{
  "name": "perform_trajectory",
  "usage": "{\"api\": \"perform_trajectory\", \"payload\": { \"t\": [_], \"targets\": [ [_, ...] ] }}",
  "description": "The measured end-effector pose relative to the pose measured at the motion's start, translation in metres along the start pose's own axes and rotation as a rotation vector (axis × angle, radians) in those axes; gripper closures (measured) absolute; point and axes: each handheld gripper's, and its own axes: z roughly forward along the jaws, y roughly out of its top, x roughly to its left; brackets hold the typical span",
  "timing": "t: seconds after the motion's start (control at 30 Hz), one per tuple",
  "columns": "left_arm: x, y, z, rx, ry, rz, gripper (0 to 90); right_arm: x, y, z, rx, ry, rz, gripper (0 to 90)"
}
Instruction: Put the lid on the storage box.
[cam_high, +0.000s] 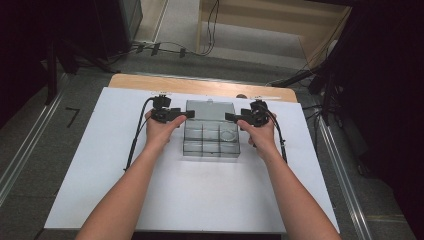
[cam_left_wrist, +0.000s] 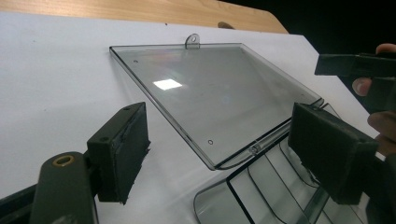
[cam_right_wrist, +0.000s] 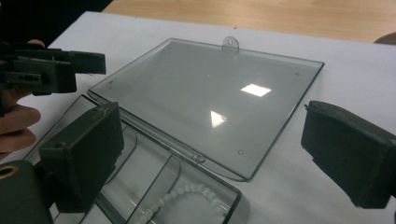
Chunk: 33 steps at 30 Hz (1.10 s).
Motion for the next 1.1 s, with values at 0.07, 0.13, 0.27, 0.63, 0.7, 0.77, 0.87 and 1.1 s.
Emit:
{"api": "perform_trajectory", "payload": {
  "t": [0.07,0.13,0.27,0.63,0.7,0.77,0.87,1.1],
  "targets": [
    [0.001,0.001,0.001,0.004,0.0,-0.017,21.9,0.001,0.0,0.003,0.006,-0.008,0.001,5.6],
    [0.001,0.001,0.002,0.01,0.002,-0.033,22.5,0.002,0.0,0.006,0.011,-0.014,0.014,5.6],
    [0.002,0.001,0.005,0.01,-0.007,-0.05,26.3,0.0,0.001,0.012,0.035,-0.037,0.024,5.8],
    [0.006,-0.001,0.012,0.036,-0.01,-0.08,28.1,-0.016,-0.005,0.022,0.094,-0.037,0.106,5.8],
    [0.006,-0.002,0.015,0.046,-0.012,-0.079,28.1,-0.017,-0.006,0.024,0.094,-0.024,0.114,6.0],
    [0.004,-0.002,0.018,0.05,-0.016,-0.08,28.0,-0.016,-0.006,0.025,0.087,-0.003,0.121,10.2],
    [0.002,-0.002,0.021,0.06,-0.007,-0.075,26.8,-0.015,-0.006,0.026,0.078,0.012,0.126,13.1],
    [0.003,-0.003,0.027,0.067,-0.007,-0.107,28.7,-0.018,-0.01,0.032,0.091,0.083,0.191,14.9]
  ]
}}
